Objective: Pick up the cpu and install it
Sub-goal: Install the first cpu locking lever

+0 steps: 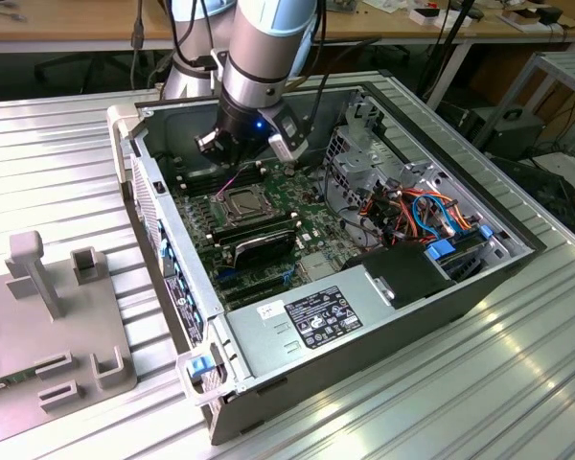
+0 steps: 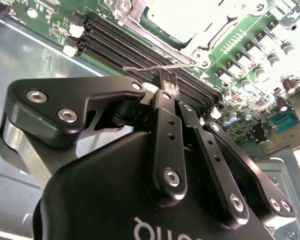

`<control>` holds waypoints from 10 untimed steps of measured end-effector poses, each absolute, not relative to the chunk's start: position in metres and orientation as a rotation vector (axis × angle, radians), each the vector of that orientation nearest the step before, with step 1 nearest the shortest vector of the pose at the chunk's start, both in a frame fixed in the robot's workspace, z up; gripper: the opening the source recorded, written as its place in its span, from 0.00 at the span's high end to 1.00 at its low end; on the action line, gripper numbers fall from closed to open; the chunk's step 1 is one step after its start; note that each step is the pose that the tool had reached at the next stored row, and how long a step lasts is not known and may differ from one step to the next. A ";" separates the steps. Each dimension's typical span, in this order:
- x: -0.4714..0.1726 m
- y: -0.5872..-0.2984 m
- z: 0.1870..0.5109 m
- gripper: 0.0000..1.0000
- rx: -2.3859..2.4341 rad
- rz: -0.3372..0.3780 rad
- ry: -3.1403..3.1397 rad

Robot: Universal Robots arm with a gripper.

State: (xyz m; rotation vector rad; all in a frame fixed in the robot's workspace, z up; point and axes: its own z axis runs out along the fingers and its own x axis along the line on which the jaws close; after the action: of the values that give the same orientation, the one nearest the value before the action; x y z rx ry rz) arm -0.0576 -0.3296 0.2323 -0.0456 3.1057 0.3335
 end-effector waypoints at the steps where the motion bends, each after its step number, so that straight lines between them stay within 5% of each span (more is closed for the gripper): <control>1: -0.057 -0.330 0.231 0.89 -0.046 0.333 3.106; 10: -0.057 -0.330 0.231 0.89 -0.045 0.336 3.105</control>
State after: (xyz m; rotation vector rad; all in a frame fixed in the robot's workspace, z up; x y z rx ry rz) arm -0.0566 -0.3296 0.2312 -0.0454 3.1053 0.3364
